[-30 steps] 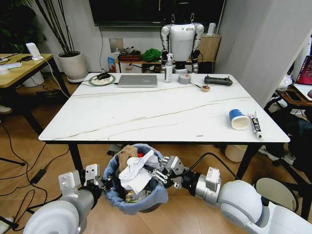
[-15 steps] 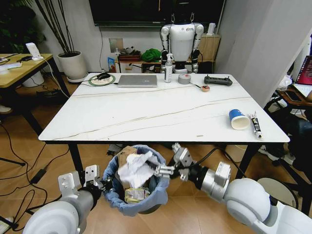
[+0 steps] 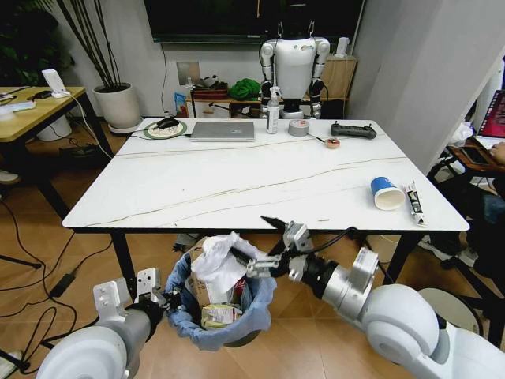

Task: Pick up the trash bin and place the trash from the table into it.

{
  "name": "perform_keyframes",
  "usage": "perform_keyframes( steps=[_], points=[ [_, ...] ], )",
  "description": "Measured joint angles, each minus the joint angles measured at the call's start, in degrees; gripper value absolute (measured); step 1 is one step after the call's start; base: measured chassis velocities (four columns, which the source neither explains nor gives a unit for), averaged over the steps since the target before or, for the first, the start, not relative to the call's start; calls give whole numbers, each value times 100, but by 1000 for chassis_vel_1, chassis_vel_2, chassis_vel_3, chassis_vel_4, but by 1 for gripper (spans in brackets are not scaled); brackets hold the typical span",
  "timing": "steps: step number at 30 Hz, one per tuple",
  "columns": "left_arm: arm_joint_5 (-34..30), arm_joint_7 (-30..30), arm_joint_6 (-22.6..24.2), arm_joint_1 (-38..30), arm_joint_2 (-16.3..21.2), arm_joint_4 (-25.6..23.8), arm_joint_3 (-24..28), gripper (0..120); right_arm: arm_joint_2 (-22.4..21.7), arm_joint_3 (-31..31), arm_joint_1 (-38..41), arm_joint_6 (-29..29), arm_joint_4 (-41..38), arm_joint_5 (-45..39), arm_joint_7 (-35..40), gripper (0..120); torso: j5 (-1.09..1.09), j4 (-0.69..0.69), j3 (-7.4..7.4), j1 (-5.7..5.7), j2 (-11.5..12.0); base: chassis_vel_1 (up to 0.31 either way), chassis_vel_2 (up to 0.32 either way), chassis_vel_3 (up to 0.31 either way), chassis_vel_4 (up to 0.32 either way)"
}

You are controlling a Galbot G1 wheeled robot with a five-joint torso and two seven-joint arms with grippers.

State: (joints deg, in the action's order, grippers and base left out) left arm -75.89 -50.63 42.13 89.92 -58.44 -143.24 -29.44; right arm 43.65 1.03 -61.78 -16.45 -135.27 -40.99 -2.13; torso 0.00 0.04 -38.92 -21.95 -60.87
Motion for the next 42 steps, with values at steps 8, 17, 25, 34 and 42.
perform_keyframes(
  steps=[8,17,25,34,42],
  points=[
    [8,0,0,-29,-23,0,50,0,-6,78,-442,-17,161,798,-248,100,0,-1,0,0,0,0,0,0,0],
    [15,4,0,-30,-22,0,54,0,-6,80,-560,-9,272,984,-267,100,0,0,1,0,0,0,0,0,0],
    [19,11,0,-18,-29,0,34,0,-165,-38,-590,94,200,1032,-401,100,0,0,0,0,0,0,0,0,0],
    [6,23,0,5,-24,0,-3,0,-239,-165,-819,265,-87,921,-780,100,1,0,1,0,0,0,0,0,0],
    [24,6,0,78,-116,0,-22,0,249,-1000,-1074,-62,-613,-6,1049,100,1,0,1,0,0,0,0,0,0]
  ],
)
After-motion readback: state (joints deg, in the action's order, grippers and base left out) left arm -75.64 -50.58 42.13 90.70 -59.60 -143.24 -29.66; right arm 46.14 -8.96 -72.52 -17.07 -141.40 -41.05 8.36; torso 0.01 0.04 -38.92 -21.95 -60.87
